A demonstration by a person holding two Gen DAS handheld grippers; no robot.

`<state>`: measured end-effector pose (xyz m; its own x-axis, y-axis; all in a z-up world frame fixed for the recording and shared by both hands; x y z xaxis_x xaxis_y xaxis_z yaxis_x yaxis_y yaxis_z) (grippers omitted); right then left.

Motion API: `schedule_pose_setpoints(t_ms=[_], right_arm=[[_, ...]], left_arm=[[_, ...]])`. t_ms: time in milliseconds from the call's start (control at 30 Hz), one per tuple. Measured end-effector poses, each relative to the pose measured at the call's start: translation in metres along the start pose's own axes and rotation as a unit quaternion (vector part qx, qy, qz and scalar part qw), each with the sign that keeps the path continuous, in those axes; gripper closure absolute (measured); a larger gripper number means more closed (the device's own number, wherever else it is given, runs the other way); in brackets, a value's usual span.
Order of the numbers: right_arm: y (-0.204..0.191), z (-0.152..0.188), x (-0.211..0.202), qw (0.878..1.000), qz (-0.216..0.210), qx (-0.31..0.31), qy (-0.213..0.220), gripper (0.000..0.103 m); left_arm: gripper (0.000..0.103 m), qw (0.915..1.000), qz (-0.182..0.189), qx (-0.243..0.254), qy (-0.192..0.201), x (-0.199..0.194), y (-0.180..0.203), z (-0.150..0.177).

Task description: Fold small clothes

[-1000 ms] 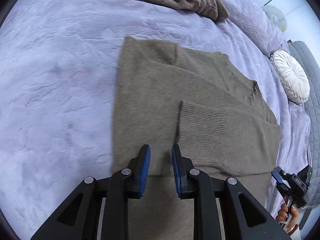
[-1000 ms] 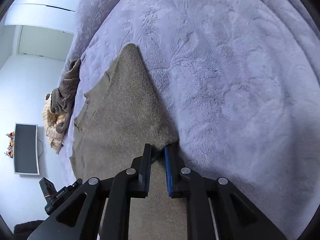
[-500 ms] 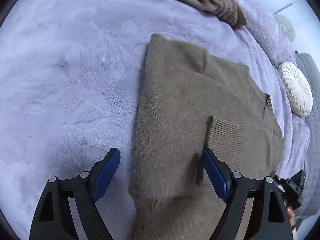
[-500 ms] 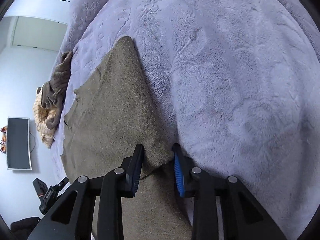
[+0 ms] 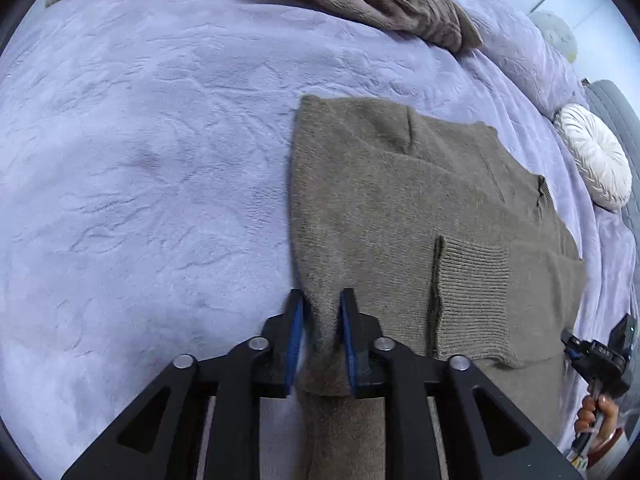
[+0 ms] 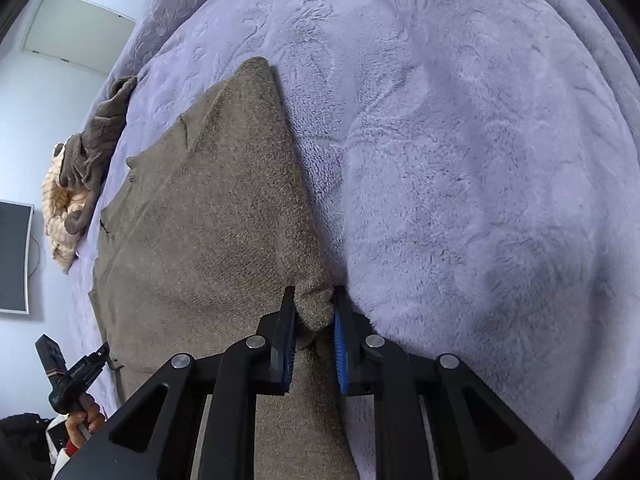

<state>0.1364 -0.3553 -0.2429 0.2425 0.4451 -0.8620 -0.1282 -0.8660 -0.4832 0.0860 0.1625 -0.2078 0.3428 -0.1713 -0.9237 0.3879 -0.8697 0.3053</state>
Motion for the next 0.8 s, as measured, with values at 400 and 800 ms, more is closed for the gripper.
schedule_pose_setpoints(t_ms=[400,800], right_arm=[[-0.014,0.032,-0.048,0.999,0.041,-0.025,-0.007,0.078],[-0.034,0.102,-0.047,0.998,0.034,-0.021,-0.058,0.077]], left_arm=[[0.041,0.9998,-0.011,0.018,0.001,-0.045,-0.001,0.038],[0.04,0.9957,-0.054,0.039,-0.064,-0.04,0.005,0.105]])
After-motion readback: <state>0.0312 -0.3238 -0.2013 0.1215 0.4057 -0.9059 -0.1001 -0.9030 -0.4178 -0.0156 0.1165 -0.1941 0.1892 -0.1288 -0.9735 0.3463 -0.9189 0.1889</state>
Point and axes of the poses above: each gripper's, at about its wrist camera, not at the fingertips, and x roughly the way its jaws point, y to its right, z to its underside, the point moved 5 cm from there along x, roughly the way its jaws point, and after that the axes turned 7 degrees about -x, right-handed, at the moved point
